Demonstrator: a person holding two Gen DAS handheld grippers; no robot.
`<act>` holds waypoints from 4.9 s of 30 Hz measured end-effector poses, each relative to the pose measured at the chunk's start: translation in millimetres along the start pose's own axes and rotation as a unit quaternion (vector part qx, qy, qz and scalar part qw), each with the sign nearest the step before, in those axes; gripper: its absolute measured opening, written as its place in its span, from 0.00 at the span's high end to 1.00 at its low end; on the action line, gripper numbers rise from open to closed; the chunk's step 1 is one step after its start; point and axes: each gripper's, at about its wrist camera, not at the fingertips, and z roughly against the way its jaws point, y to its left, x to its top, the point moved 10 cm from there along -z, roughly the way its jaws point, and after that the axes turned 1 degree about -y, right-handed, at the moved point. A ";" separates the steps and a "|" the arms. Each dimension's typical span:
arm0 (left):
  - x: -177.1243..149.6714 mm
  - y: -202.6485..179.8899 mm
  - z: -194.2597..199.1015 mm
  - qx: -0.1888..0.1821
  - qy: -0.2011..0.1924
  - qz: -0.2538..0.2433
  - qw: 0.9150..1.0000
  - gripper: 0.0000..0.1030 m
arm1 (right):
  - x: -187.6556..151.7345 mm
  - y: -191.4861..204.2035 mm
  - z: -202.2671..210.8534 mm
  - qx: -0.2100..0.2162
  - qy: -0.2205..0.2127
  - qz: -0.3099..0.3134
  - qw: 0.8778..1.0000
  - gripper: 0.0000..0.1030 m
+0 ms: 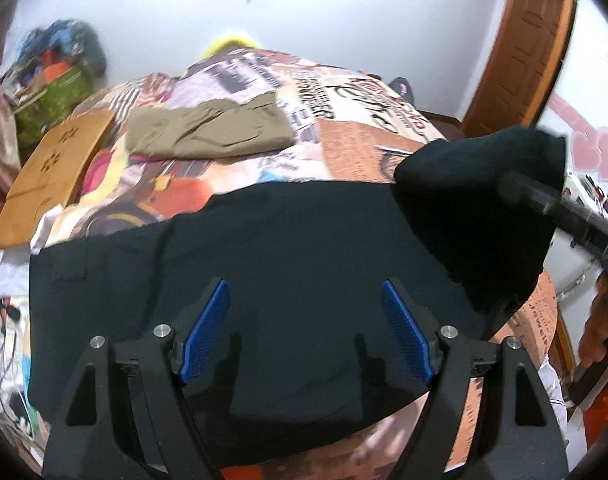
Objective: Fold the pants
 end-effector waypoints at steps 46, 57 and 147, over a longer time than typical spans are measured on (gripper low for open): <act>-43.7 -44.4 -49.1 -0.014 0.044 -0.072 0.996 0.20 | -98.4 -51.8 -10.7 -0.034 0.130 0.031 0.990 0.63; -22.1 6.6 10.3 0.048 -0.010 -0.034 0.998 0.21 | -55.0 -36.4 15.8 -0.043 0.102 0.058 0.992 0.57; 95.8 10.3 59.3 0.009 -0.127 0.008 0.992 0.86 | -91.2 -68.8 -12.5 -0.072 0.114 -0.039 0.990 0.47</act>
